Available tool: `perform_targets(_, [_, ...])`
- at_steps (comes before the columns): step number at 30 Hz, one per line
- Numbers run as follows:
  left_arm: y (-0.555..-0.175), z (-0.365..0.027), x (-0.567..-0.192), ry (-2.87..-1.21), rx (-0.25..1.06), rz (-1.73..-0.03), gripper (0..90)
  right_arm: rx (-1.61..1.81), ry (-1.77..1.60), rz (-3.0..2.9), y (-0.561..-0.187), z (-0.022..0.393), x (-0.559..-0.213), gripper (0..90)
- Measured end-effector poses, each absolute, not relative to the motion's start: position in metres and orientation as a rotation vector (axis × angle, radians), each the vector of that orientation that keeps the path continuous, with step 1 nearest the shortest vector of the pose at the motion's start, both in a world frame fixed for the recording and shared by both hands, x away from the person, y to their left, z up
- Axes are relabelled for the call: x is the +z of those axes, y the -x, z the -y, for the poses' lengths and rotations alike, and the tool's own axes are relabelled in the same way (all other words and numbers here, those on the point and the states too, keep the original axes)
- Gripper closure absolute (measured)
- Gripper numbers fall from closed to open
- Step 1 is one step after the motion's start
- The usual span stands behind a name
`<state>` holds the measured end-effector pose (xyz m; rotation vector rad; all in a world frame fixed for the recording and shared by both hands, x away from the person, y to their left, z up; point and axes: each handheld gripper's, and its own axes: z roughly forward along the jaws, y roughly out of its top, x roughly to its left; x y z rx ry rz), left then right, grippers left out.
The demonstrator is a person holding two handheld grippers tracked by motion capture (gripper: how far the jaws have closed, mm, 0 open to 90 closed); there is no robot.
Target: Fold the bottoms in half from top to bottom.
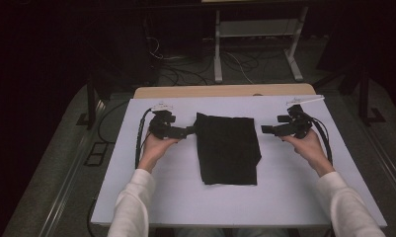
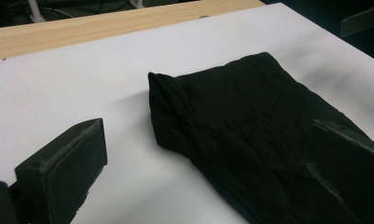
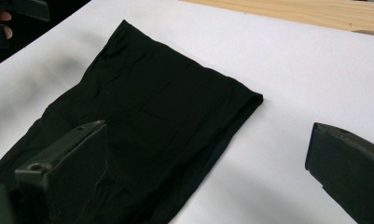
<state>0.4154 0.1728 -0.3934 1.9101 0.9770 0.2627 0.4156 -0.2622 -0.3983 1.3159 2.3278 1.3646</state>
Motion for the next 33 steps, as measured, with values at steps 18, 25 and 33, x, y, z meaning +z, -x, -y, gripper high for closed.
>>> perform_targets(18, [-0.379,-0.181,-0.398,-1.896,0.262,-0.951,0.0,1.393,-1.321,-2.293,-0.373,0.282,-0.401,0.0])
perform_targets(25, [-0.363,-0.184,-0.402,-1.907,0.261,-0.931,0.0,1.397,-1.326,-2.282,-0.355,0.287,-0.408,0.0])
perform_targets(33, [-0.344,-0.188,-0.406,-1.903,0.253,-0.905,0.0,1.427,-1.295,-2.254,-0.331,0.291,-0.408,0.0])
